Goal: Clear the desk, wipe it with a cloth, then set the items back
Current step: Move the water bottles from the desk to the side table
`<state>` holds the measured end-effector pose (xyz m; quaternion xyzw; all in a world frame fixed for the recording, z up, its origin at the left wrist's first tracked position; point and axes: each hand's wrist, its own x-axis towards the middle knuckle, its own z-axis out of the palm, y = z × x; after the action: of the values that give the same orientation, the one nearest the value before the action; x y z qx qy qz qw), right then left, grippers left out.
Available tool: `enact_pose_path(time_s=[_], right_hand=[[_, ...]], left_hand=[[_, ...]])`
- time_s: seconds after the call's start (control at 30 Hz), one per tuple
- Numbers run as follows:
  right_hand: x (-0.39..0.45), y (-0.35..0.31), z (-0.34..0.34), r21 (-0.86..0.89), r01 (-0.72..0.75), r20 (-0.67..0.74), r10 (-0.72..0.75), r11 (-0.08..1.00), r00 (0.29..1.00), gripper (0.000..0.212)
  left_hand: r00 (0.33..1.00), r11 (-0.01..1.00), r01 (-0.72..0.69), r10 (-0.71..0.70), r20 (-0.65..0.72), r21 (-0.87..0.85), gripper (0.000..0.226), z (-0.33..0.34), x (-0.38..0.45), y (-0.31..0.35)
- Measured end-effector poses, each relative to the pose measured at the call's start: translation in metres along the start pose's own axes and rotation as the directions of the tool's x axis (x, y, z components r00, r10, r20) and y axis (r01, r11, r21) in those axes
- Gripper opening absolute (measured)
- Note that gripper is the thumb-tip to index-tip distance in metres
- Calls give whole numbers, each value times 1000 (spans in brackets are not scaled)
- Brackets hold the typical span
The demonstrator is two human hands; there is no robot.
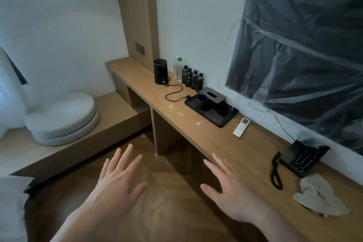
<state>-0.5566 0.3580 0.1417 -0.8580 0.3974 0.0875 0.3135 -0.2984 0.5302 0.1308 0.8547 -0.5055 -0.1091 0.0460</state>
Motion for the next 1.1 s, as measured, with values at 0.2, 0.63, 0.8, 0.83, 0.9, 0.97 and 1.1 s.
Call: enact_pose_path(time_s=[0.2, 0.63, 0.8, 0.83, 0.9, 0.97, 1.1], right_hand=[[98, -30, -40, -37, 98, 8, -98, 994, 995, 76], [296, -119, -91, -75, 44, -42, -47, 996, 998, 78], [350, -142, -112, -31, -6, -162, 1, 1000, 987, 76], [357, -143, -114, -22, -30, -165, 26, 999, 986, 75], [372, -142, -118, 18, -43, -177, 45, 999, 983, 74], [391, -141, -129, 29, -55, -195, 59, 998, 979, 75], [439, -136, -156, 44, -92, -218, 100, 995, 971, 76]], left_hand=[[994, 995, 86, -89, -65, -49, 95, -17, 54, -30], [998, 997, 35, -38, -48, -70, 72, -77, 256, -147], [995, 996, -86, 85, -46, -9, 73, -104, 345, -179], [994, 994, -111, 111, -25, 3, 73, -107, 358, -180], [987, 987, -159, 159, -16, -16, 73, -111, 388, -180], [979, 978, -204, 204, -14, -32, 73, -117, 418, -179], [971, 970, -239, 238, -20, -45, 73, -127, 481, -178]])
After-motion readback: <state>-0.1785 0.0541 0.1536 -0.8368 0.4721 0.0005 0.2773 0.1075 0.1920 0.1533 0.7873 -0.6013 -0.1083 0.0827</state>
